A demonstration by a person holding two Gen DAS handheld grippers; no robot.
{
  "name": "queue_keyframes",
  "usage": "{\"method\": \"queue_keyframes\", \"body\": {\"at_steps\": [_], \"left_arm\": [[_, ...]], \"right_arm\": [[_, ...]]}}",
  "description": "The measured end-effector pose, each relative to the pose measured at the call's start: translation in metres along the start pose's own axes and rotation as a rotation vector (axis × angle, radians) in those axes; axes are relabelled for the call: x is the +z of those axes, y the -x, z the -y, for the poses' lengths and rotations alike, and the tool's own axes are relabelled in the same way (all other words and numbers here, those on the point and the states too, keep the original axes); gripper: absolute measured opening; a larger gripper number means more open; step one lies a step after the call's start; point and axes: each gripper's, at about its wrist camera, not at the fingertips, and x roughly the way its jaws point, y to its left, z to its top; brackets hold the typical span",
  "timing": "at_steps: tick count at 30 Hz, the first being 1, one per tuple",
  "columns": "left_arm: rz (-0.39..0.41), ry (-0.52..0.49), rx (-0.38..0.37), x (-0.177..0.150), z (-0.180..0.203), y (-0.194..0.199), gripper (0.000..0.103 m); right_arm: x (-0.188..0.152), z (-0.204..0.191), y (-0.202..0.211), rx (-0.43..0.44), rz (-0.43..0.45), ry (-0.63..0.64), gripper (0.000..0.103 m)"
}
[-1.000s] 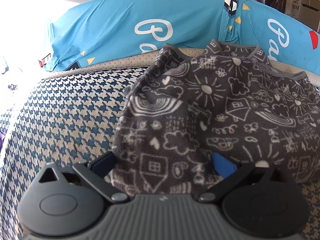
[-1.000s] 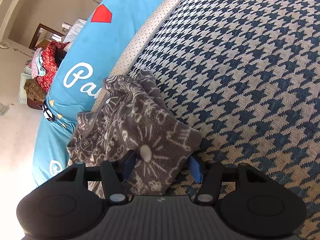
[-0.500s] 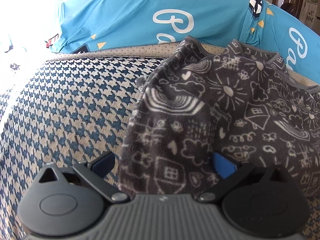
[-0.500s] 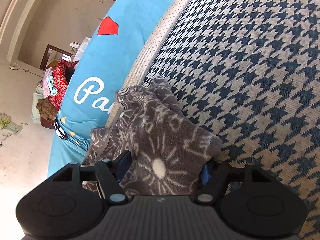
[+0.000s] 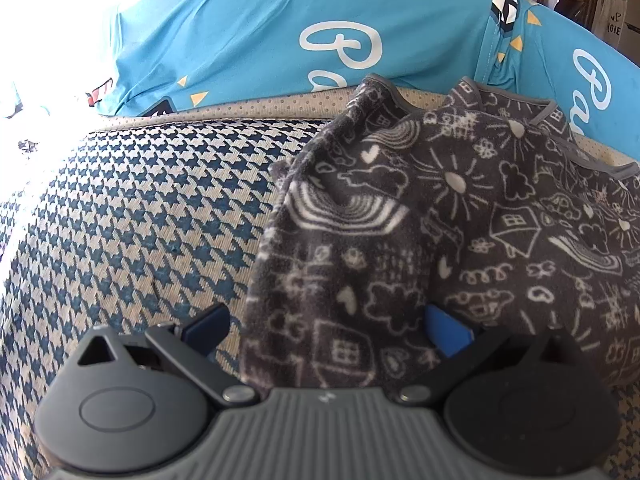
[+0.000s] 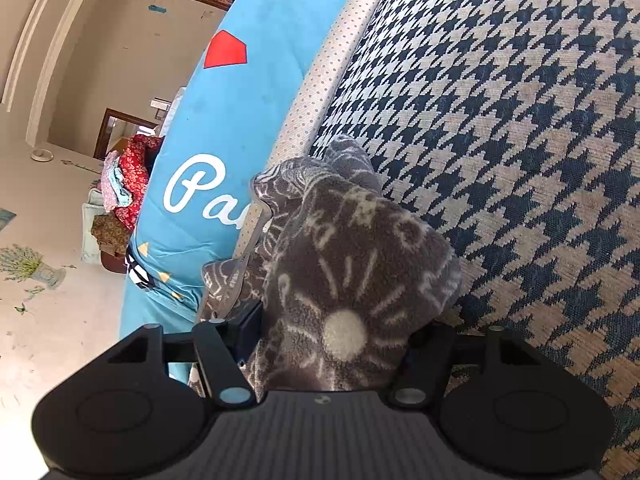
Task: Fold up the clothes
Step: 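Grasp the edge of the grey fleece with the right gripper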
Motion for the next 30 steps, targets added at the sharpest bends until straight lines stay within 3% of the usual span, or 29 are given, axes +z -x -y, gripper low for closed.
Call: {"method": "queue_keyframes", "body": {"at_steps": [4, 7, 12, 15, 21, 30], "left_arm": [[0.006, -0.008, 0.007, 0.003, 0.0, -0.001, 0.103], [0.018, -0.019, 0.028, 0.008, -0.002, -0.001, 0.103], [0.004, -0.019, 0.041, 0.016, -0.006, -0.005, 0.103], [-0.005, -0.036, 0.049, 0.018, -0.004, -0.004, 0.103], [-0.021, -0.095, 0.059, 0.02, 0.001, 0.002, 0.103], [-0.03, -0.169, -0.007, 0.01, 0.013, 0.024, 0.103]], "right_arm": [[0.003, -0.002, 0.0, -0.048, -0.016, 0.038, 0.041], [0.004, -0.012, 0.003, -0.061, -0.015, 0.088, 0.034], [-0.006, -0.045, 0.015, -0.118, 0.03, 0.312, 0.031], [-0.011, -0.053, 0.027, -0.151, 0.051, 0.374, 0.03], [-0.013, -0.051, 0.049, -0.181, 0.036, 0.388, 0.029], [0.006, -0.032, 0.091, -0.24, 0.026, 0.356, 0.029]]}}
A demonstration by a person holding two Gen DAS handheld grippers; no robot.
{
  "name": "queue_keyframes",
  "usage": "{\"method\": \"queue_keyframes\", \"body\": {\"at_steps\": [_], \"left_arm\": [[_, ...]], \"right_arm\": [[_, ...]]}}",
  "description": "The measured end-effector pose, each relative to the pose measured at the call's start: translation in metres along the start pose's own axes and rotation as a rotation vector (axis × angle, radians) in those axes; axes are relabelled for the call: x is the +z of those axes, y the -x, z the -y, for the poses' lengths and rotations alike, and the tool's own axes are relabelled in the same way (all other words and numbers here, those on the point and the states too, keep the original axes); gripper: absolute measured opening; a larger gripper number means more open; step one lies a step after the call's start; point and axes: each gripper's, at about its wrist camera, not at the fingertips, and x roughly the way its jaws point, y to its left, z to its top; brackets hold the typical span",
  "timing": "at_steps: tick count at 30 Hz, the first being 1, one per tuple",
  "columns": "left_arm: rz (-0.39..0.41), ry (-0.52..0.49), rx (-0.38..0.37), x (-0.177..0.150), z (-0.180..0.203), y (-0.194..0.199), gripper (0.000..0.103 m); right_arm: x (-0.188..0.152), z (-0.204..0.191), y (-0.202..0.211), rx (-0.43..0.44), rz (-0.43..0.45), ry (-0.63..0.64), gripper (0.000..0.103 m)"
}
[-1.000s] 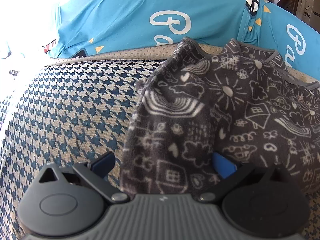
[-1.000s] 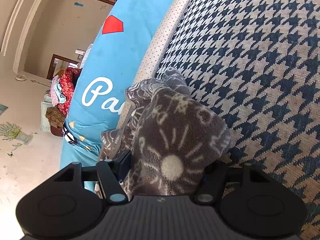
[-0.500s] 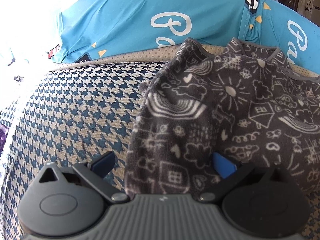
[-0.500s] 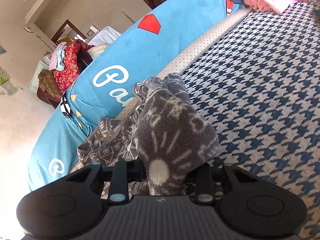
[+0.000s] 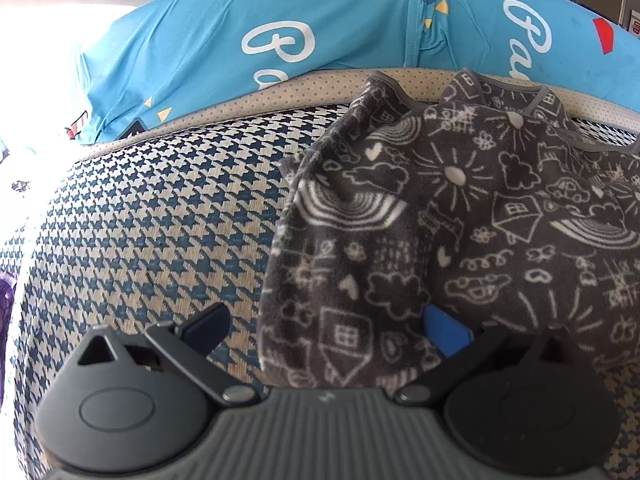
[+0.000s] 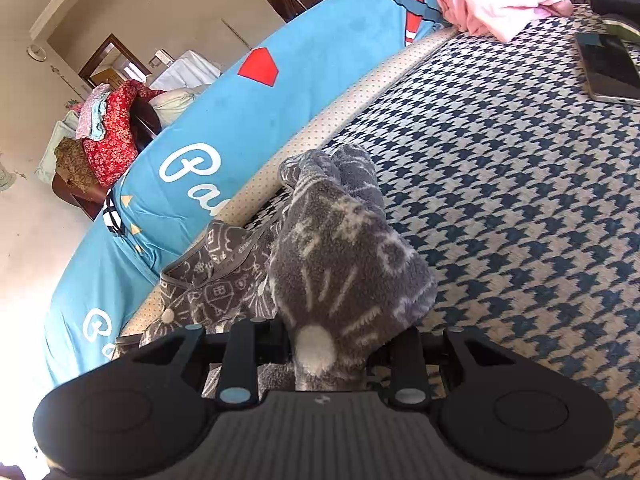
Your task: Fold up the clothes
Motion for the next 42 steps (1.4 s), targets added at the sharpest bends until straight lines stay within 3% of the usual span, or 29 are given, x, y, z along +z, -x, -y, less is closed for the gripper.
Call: {"method": "queue_keyframes", "body": {"at_steps": [8, 13, 21, 25, 32, 38, 42], "left_arm": [[0.059, 0.008, -0.066, -0.004, 0.005, 0.027, 0.103], [0.069, 0.007, -0.07, 0.002, 0.016, 0.017, 0.103], [0.121, 0.034, -0.136, 0.006, 0.023, 0.02, 0.103], [0.136, 0.009, -0.156, 0.005, 0.031, 0.017, 0.103], [0.163, -0.045, -0.215, 0.003, 0.044, 0.019, 0.103], [0.088, -0.171, -0.139, -0.009, 0.067, -0.006, 0.103], [0.109, -0.213, -0.09, -0.02, 0.078, -0.012, 0.103]], "right_arm": [[-0.002, 0.036, -0.001, 0.008, -0.064, -0.078, 0.033], [-0.005, 0.047, -0.007, 0.023, -0.082, -0.144, 0.044], [-0.01, 0.068, -0.017, 0.068, -0.113, -0.272, 0.059], [-0.011, 0.068, -0.018, 0.087, -0.105, -0.282, 0.068], [-0.01, 0.061, -0.022, 0.093, -0.102, -0.264, 0.072], [-0.009, 0.052, -0.026, 0.078, -0.099, -0.215, 0.072], [-0.009, 0.05, -0.029, 0.08, -0.093, -0.208, 0.072]]}}
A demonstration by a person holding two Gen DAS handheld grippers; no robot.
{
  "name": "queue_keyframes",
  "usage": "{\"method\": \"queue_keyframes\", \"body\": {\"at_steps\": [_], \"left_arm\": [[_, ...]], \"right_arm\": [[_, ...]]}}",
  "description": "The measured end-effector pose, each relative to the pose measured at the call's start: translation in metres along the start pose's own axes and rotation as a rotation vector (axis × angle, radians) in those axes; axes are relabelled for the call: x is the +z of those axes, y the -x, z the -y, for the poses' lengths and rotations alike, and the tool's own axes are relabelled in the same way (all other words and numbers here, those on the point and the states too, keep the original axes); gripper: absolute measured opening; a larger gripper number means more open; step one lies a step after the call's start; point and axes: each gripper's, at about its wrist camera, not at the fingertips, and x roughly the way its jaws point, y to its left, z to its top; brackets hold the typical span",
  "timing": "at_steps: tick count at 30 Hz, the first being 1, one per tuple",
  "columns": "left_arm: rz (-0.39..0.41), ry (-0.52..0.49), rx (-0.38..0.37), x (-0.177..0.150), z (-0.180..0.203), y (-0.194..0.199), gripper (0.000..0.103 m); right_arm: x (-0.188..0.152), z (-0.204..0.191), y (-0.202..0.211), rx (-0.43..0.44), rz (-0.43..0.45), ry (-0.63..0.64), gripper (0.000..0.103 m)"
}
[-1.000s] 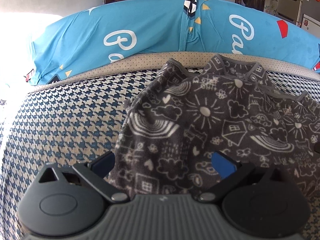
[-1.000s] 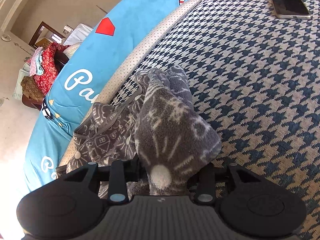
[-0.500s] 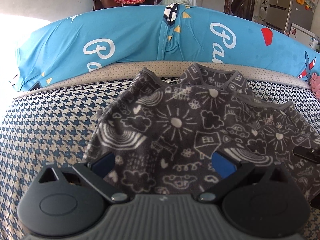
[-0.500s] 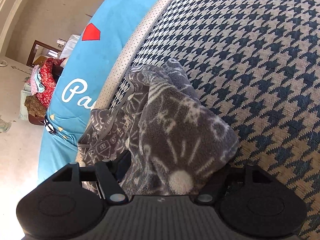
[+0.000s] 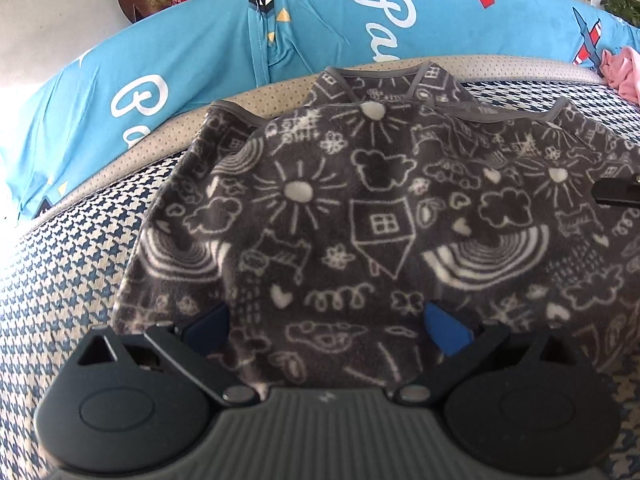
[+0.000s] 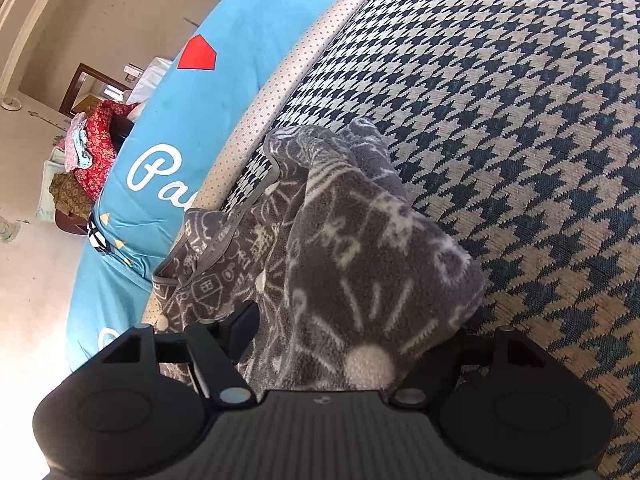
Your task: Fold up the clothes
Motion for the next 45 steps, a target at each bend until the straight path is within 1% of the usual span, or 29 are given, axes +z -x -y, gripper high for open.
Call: {"method": "queue_keyframes", "body": {"at_steps": [3, 5, 7, 9, 10, 15, 19, 22, 24, 25, 29, 32, 35, 39, 42, 45], "left_arm": [[-0.011, 0.014, -0.008, 0.001, -0.002, 0.0, 0.103], [-0.014, 0.022, -0.018, 0.001, -0.004, 0.0, 0.103], [-0.009, 0.013, -0.013, 0.0, -0.003, 0.001, 0.103], [-0.007, 0.012, -0.018, -0.001, -0.004, 0.001, 0.103], [-0.006, 0.01, -0.02, -0.002, -0.005, 0.001, 0.103], [-0.013, -0.002, -0.03, -0.01, -0.004, 0.012, 0.103], [-0.037, -0.026, -0.037, -0.013, -0.002, 0.02, 0.103], [-0.069, -0.041, -0.063, -0.009, -0.005, 0.022, 0.103], [-0.083, -0.009, -0.09, -0.001, -0.011, 0.023, 0.103], [-0.072, 0.021, -0.104, 0.003, -0.015, 0.026, 0.103], [0.004, 0.047, -0.114, 0.014, -0.018, 0.032, 0.103], [0.049, 0.038, -0.071, 0.018, -0.011, 0.031, 0.103], [0.075, 0.019, -0.039, 0.023, -0.005, 0.026, 0.103], [0.1, 0.012, -0.029, 0.029, 0.001, 0.017, 0.103], [0.124, 0.006, -0.004, 0.036, 0.005, 0.013, 0.103], [0.125, 0.018, -0.001, 0.043, 0.006, 0.007, 0.103]], "right_arm": [[0.001, -0.001, -0.002, 0.003, 0.0, 0.011, 0.072], [0.0, -0.003, -0.002, 0.008, -0.002, 0.027, 0.07], [0.0, -0.006, -0.002, 0.008, -0.002, 0.048, 0.056], [0.001, -0.01, -0.002, 0.003, 0.005, 0.066, 0.049], [0.001, -0.01, -0.002, 0.004, 0.007, 0.07, 0.048], [0.006, -0.014, -0.002, 0.006, 0.009, 0.086, 0.047], [0.004, -0.005, -0.007, -0.025, -0.016, 0.047, 0.047], [0.003, -0.004, -0.006, -0.03, -0.016, 0.055, 0.047], [0.001, -0.004, -0.005, -0.037, -0.014, 0.067, 0.047], [0.001, -0.005, -0.005, -0.039, -0.014, 0.068, 0.047], [0.0, -0.005, -0.006, -0.043, -0.013, 0.071, 0.047], [0.0, -0.005, -0.006, -0.043, -0.015, 0.07, 0.048], [0.0, -0.006, -0.007, -0.041, -0.018, 0.069, 0.048], [0.001, -0.005, -0.008, -0.04, -0.024, 0.068, 0.048], [0.002, -0.006, -0.009, -0.041, -0.029, 0.07, 0.049], [0.003, -0.006, -0.009, -0.039, -0.034, 0.065, 0.049]]}}
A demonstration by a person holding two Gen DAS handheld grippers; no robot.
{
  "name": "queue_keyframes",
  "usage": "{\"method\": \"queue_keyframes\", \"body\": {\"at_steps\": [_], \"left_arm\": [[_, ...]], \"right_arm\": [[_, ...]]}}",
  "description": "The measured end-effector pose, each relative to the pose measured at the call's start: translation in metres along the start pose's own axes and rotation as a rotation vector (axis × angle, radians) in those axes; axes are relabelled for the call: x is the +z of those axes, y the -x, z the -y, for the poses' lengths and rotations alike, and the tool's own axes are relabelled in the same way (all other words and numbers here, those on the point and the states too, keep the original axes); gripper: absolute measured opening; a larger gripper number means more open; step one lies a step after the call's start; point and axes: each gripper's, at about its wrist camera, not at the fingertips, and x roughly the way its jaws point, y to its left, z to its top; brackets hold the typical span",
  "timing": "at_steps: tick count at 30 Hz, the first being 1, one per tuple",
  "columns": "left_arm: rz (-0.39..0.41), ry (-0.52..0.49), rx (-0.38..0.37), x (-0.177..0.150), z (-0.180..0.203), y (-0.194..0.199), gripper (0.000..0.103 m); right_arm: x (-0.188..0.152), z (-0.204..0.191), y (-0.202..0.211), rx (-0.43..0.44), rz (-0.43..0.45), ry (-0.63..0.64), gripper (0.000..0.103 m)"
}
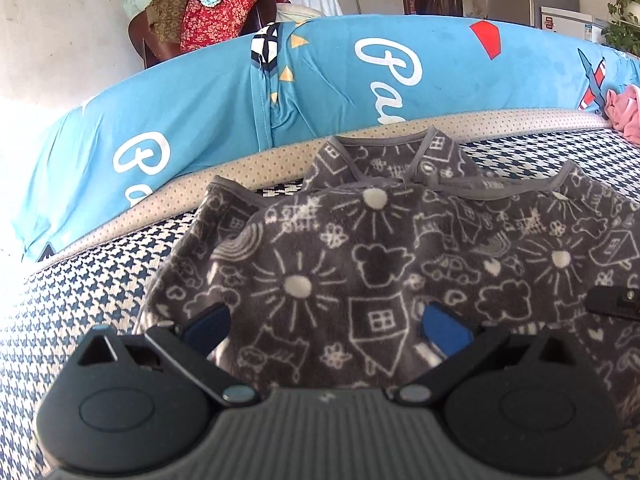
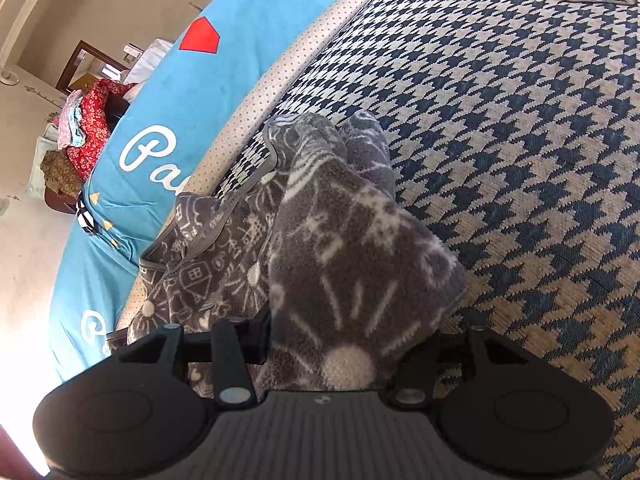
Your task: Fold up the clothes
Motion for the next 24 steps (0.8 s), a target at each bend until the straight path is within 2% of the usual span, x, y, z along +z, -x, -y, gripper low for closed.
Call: {"method": "queue_keyframes", "body": {"at_steps": [8, 18, 24], "left_arm": [[0.032, 0.01, 0.006, 0.011, 0.0, -0.017, 0.103], [0.01, 0.057, 0.065, 0.028, 0.003, -0.06, 0.103], [0.024, 0.076, 0.073, 0.038, 0.002, -0.063, 0.103]], "right_arm": [[0.001, -0.002, -0.002, -0.002, -0.008, 0.0, 0.049], [0.001, -0.004, -0.005, 0.0, -0.015, 0.012, 0.051], [0.001, -0.006, -0.006, 0.002, -0.019, 0.017, 0.052]]}}
